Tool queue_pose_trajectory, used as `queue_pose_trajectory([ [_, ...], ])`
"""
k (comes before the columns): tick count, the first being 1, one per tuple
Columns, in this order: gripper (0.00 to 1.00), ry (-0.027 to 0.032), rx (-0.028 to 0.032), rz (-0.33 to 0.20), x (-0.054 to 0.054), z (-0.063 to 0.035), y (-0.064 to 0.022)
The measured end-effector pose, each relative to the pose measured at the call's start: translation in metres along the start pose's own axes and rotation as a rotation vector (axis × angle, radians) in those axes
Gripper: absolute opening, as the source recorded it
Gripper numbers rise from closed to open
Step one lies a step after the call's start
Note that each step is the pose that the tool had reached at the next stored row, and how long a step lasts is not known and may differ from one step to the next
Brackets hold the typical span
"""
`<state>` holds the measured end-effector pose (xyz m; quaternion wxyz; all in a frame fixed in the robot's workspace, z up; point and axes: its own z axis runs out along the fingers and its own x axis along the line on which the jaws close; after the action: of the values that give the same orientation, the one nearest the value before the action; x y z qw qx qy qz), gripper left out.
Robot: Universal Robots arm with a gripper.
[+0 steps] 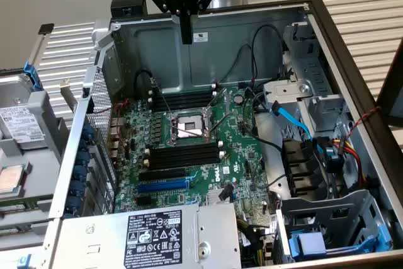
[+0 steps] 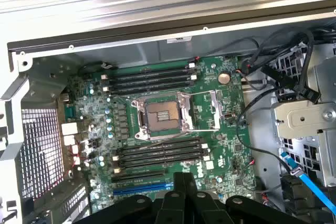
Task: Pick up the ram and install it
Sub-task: 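Reach for the ram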
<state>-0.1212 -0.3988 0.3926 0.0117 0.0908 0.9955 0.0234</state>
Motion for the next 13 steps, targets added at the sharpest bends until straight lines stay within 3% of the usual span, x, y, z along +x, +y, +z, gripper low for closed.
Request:
queue_pose_trajectory([
  [13,0.11,0.0,0.0,0.0,0.0,0.0,0.0],
])
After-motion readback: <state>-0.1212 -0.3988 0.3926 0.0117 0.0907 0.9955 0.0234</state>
